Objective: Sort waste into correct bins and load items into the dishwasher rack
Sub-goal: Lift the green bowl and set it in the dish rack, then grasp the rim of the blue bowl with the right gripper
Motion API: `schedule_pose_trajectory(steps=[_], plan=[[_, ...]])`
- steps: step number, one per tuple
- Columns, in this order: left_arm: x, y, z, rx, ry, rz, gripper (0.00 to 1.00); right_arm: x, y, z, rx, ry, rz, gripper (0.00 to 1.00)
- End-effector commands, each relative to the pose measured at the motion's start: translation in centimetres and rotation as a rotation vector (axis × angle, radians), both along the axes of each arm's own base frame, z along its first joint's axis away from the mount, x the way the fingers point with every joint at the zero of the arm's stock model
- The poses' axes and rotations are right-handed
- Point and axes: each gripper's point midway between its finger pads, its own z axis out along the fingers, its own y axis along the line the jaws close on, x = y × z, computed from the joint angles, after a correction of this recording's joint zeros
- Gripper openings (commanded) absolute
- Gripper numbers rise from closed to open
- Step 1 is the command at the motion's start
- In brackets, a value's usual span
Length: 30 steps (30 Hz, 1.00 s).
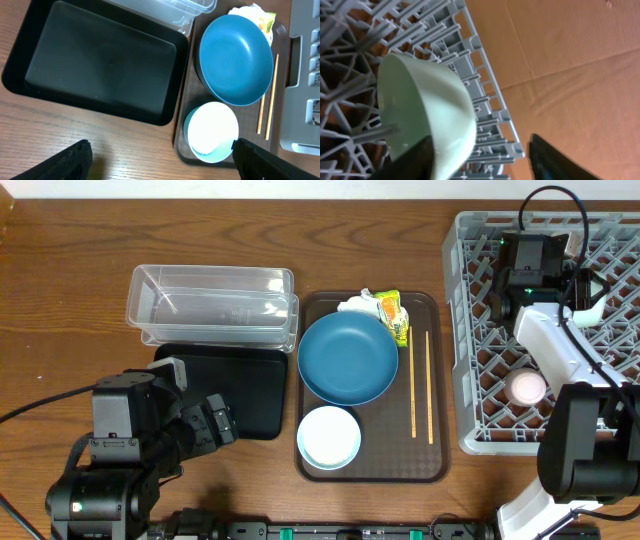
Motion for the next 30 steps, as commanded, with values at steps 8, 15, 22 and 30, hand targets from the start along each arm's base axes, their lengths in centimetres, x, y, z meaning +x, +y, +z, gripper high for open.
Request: schedule_pose_trajectory(steps=[8,15,22,30], plan=[[0.1,0.2,0.2,0.016,-0.009,-0.002,0.91,2.9,7.3,-0.1,0.178,0.005,0.302,0.68],[0.1,0.2,0.2,0.016,-0.009,-0.003,0.91,2.7,19.1,-0.2,0.56,-0.038,0.652,0.67],[0.1,0.2,0.2,0.016,-0.009,-0.002,0.91,-2.6,29.5,-5.9,1.148,0.128,0.679,0.6],[0.1,0.2,0.2,0.016,-0.009,-0.002,0.91,-5.9,32.2,-13.1,1.399,0.321,0.447,0.54]])
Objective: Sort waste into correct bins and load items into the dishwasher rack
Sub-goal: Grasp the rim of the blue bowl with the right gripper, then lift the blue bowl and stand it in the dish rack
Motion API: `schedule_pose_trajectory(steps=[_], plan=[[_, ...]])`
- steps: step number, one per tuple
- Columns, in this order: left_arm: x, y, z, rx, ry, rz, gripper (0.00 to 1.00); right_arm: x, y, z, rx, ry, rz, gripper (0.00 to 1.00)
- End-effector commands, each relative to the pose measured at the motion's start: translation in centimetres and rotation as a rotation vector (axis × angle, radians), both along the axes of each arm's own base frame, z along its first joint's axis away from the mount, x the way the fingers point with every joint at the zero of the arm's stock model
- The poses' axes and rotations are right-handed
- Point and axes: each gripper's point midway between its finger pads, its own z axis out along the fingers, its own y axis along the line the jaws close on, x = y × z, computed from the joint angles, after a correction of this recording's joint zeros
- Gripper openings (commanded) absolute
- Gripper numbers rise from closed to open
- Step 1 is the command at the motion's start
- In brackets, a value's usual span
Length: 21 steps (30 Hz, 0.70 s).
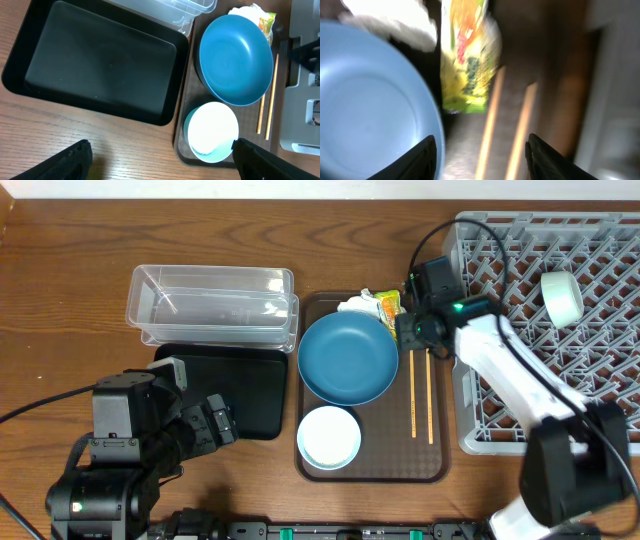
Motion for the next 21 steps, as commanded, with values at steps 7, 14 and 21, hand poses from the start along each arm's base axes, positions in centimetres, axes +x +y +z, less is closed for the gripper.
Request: schedule_pose_trajectory(steps=[7,14,21], plan=[[0.1,0.2,0.2,0.016,-0.009,-0.002,0.92,-3.2,4.1,-4.1,0.218,0.257,-0.046,0.23],[0.1,0.2,0.2,0.016,-0.009,-0.002,0.92,-1.5,1.9,-1.6,0.146,0.135,-0.082,0.01],[0.1,0.2,0.3,0.016,-0.01,-0.002,0.92,0.5,-1.8,7.0,0.011,-0.176,-0.074,0.01]])
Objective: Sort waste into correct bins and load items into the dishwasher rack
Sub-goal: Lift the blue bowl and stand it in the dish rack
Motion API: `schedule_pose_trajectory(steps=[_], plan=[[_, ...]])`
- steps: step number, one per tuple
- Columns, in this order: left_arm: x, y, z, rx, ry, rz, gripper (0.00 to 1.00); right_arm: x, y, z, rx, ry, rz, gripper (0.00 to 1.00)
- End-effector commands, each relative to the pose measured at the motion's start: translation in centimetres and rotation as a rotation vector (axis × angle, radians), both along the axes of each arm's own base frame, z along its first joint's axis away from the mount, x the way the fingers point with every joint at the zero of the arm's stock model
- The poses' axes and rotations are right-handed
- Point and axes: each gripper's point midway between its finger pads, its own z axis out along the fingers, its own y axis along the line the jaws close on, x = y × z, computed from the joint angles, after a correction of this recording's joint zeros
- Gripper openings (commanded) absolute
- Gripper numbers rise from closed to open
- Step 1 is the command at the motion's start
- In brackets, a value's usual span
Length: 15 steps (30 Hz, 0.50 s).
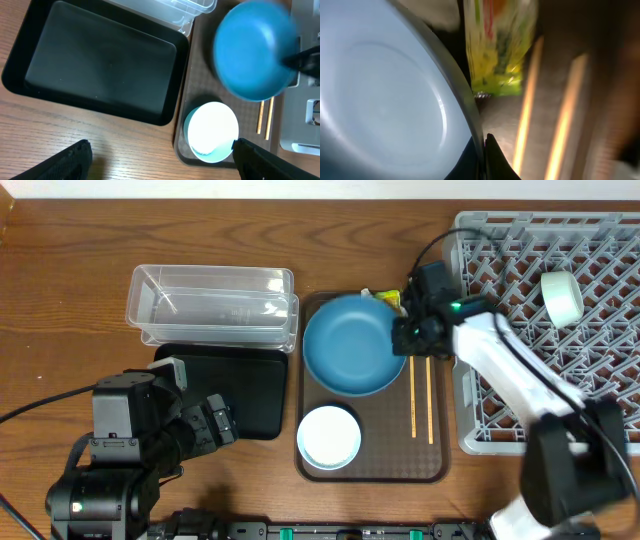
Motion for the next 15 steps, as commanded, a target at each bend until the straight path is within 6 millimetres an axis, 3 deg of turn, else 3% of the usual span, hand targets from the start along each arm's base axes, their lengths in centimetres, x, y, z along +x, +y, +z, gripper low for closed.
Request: schedule_pose_trajectory(steps=[1,5,7,9,12,15], plan=[[0.1,0.2,0.2,0.016,-0.009,-0.002,0.92,1.5,-3.9,6.4,-0.16,-0.233,-0.067,0.01],[0.1,0.2,0.3,0.016,-0.01,-0.002,0.92,1.4,-12.4,13.5,-0.521,-0.468,-0.372,0.01],[0.1,0.2,0.2,0.016,-0.01,-0.002,0.92,0.3,-16.9,17.6,-0.735,-0.586,-0.578,0.01],[0.1,0.2,0.3,0.016,-0.01,-0.002,0.92,-1.0,-20.1,20.9,-0.906,-0.666,-0.752,0.01],[0.1,0.2,0.2,0.016,-0.009,-0.002,0.92,-2.2,-23.6,23.4,-1.068,-0.691,-0.903,0.01],[0.1,0.2,0.2,0.016,-0.009,-0.002,0.92,-2.2,-27.5,24.1,-1.152,-0.635,-0.964,0.01]])
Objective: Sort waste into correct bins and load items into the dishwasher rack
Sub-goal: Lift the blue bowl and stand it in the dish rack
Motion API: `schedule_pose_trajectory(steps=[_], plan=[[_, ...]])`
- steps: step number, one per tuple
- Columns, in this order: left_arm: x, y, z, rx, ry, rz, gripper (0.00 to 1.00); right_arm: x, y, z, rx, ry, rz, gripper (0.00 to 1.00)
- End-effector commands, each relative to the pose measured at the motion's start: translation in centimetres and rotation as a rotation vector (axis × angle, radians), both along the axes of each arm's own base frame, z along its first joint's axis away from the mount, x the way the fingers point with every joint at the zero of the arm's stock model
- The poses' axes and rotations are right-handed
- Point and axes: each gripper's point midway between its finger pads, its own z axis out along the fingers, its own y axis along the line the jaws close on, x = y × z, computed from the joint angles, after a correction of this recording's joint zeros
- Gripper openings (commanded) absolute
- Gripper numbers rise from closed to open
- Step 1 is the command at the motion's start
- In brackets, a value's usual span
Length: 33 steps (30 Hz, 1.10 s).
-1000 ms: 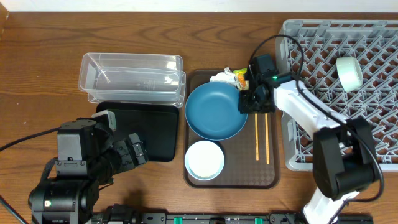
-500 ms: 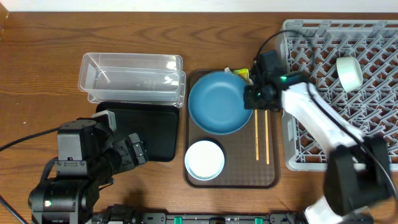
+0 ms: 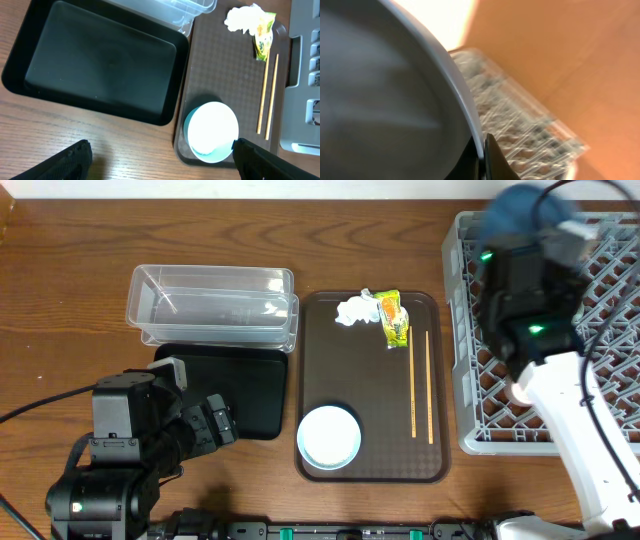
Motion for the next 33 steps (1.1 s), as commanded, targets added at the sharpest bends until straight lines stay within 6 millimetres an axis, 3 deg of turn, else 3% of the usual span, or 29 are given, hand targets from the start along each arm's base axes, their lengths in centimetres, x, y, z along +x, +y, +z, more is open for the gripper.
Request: schedule_pose_trajectory(steps=[1,6,13,20,27,33], plan=[[0.1,0.2,0.2,0.016,-0.008,-0.003,0.92,-2.9,-5.9,2.7,-0.186,0.055,-0.279,0.01],[0.1,0.2,0.2,0.016,-0.009,-0.003,0.92,-3.4,-10.7,2.2,-0.243,0.219,-0.358,0.01],[0.1,0.2,0.2,0.016,-0.008,-0.003,0.92,-2.8,-14.0,0.0,-0.268,0.348,-0.409,0.01],[0.1,0.2,0.2,0.016,-0.008,-0.003,0.92,-1.8,-17.4,-0.9,-0.346,0.529,-0.455,0.01],[0.1,0.2,0.2,0.016,-0.008,-0.002,0.92,-0.2,-17.3,-3.7,-0.351,0.592,-0.426,0.03],[0.1,0.2,0.2,0.016,-0.009,-0.002,0.92,2.7,-14.3,-6.6,-0.378,0.648,-0.327,0.1]])
